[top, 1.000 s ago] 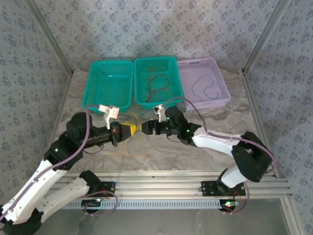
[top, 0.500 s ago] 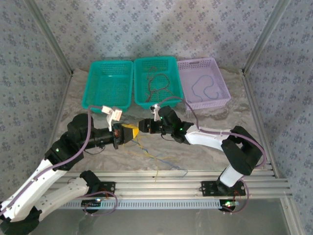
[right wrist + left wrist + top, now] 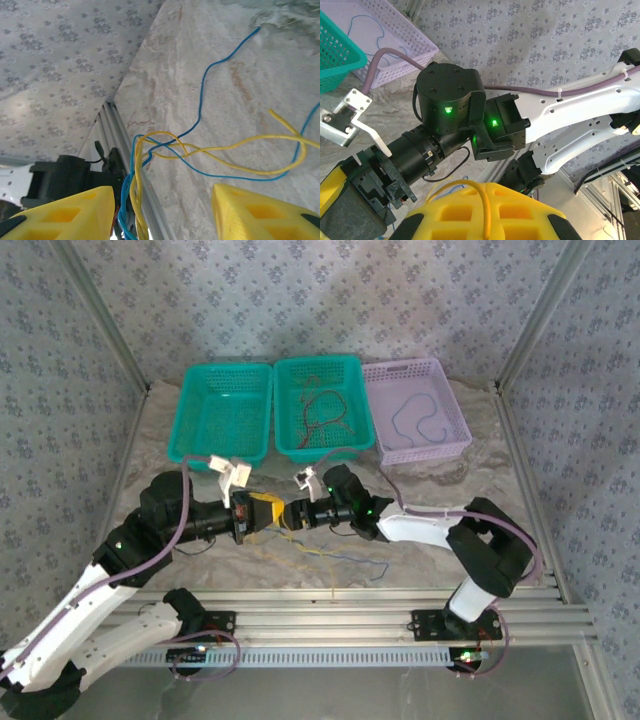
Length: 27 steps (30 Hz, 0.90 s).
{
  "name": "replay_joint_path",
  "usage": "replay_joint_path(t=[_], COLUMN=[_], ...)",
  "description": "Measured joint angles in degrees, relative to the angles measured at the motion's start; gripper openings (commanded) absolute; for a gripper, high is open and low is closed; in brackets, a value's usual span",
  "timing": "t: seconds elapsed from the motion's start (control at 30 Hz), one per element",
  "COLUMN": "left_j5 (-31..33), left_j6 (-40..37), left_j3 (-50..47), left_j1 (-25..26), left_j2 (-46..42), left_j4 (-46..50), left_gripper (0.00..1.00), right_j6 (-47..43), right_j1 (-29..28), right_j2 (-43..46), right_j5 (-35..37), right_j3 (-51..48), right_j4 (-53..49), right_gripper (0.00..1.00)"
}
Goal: Untangle the cables
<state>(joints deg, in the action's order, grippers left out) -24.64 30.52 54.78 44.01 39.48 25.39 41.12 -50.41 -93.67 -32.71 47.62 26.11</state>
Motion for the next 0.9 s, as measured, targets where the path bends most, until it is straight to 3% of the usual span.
replay_joint_path(t=[0.2,0.63,0.8,0.9], left_j5=[0.4,0.6,0.6,0.7], left_j6=[-0.7,-1.2,-1.2,-1.2], left_j3=[0.0,-0.9,-0.9,-1.1], left_j1=[0.0,0.0,0.0,0.0], left_j2=[-0.6,-0.8,-0.8,-0.8], left_j4=[0.5,1.1,1.2,1.1], left_gripper=[0.0,0.0,0.0,0.0], right_j6=[-0.1,2.2,5.7,7.7], right_j1=[-1.7,-5.9,-6.3,-5.8], right_j2=[-3.7,-8.0,-11.0,-11.5], right_j5=[-4.2,-6.4,-7.7,-8.3], right_j3=[0.1,0.8,0.9,0.9], right_j4=[0.8,8.9,14.5,16.9], right_gripper=[0.55,0.53,0.39,0.43])
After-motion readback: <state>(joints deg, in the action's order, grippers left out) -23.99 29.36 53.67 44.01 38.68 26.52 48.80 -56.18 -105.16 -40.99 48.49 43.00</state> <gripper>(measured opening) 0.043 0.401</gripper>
